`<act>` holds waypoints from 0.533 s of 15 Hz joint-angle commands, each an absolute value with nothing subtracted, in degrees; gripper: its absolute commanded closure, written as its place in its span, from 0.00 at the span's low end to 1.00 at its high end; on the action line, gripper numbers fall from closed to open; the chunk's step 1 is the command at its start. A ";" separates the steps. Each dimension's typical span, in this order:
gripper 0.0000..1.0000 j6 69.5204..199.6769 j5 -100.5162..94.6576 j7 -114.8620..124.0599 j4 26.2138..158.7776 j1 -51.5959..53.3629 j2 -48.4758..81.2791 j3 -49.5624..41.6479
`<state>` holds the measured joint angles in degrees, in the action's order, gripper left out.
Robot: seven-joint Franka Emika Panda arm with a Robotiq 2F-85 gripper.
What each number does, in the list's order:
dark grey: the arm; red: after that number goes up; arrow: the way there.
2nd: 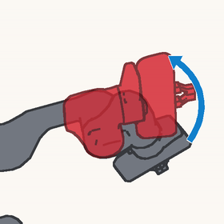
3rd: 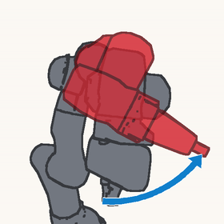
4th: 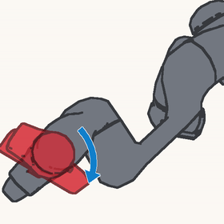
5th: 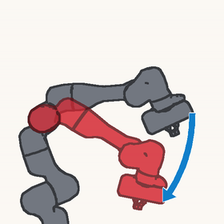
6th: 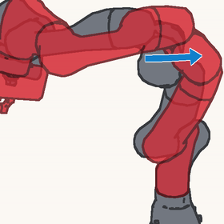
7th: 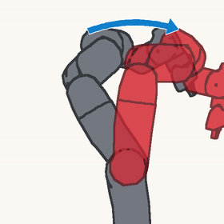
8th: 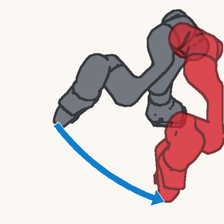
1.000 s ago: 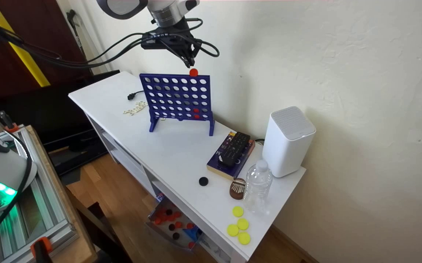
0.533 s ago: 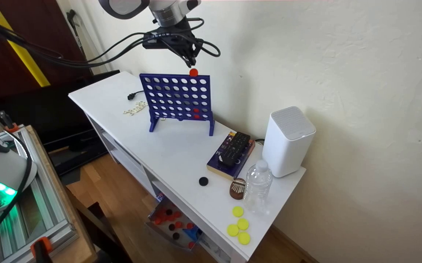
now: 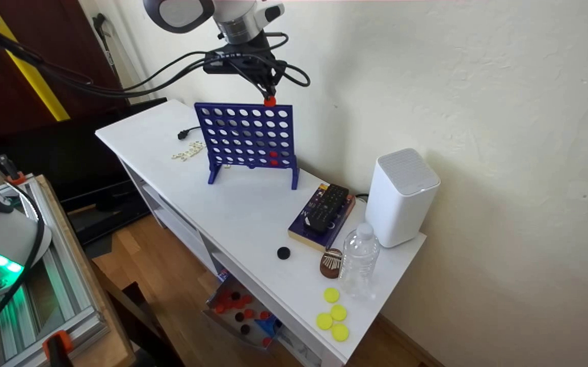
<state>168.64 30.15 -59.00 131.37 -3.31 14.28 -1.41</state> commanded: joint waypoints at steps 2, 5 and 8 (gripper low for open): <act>1.00 168.75 28.64 -57.22 129.99 -2.44 15.63 -2.66; 1.00 168.39 28.05 -56.82 130.05 -2.16 15.64 -3.33; 1.00 168.26 27.78 -56.53 130.10 -1.68 15.58 -4.05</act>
<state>168.63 29.98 -58.77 130.92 -2.90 14.93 -2.54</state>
